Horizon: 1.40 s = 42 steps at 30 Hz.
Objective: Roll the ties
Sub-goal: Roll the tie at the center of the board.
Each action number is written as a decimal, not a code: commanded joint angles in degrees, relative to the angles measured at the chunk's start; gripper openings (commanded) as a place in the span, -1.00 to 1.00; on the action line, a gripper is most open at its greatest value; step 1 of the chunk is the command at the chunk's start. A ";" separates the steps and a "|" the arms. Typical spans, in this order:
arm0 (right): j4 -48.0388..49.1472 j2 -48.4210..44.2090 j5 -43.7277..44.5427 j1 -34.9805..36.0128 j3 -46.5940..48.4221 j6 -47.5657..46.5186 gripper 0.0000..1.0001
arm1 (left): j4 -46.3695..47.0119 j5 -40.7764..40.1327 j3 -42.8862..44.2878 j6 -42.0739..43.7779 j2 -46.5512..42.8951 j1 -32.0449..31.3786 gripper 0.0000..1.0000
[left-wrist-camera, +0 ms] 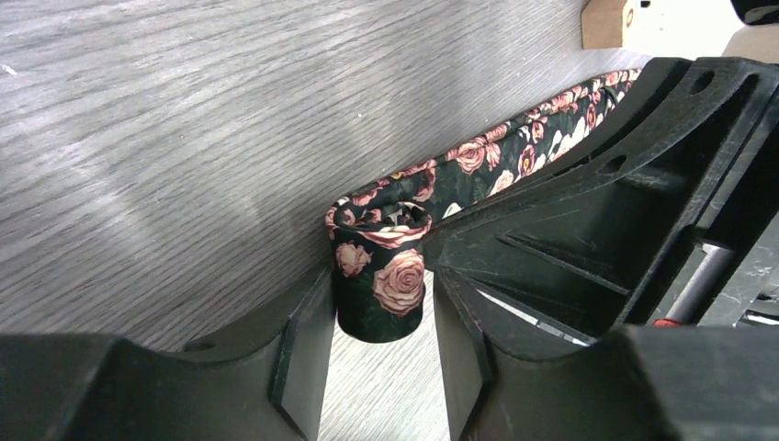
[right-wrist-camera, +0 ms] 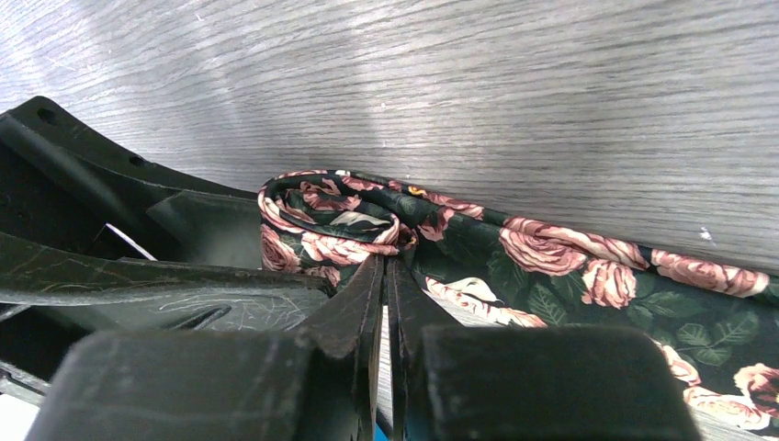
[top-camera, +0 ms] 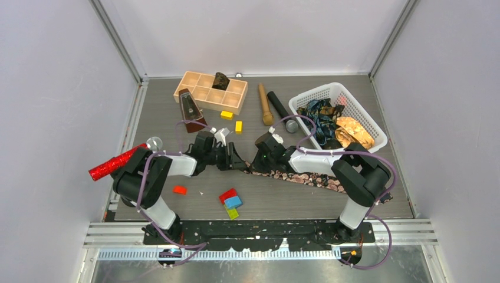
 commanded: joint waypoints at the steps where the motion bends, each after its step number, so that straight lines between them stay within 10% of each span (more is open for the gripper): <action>1: -1.90 -0.99 2.05 -0.29 -1.39 -0.75 -0.79 | 1.77 -2.19 -0.45 -1.98 0.56 -0.38 -0.07; 27: -2.52 -9.70 3.63 -0.29 -2.46 -5.70 -0.50 | -2.85 -14.22 -1.56 -4.03 -7.44 -2.88 -0.47; 42: -11.15 -4.99 13.18 -1.08 -0.29 -15.07 -0.74 | -3.07 -15.45 -0.95 -4.57 -8.29 -3.63 -0.52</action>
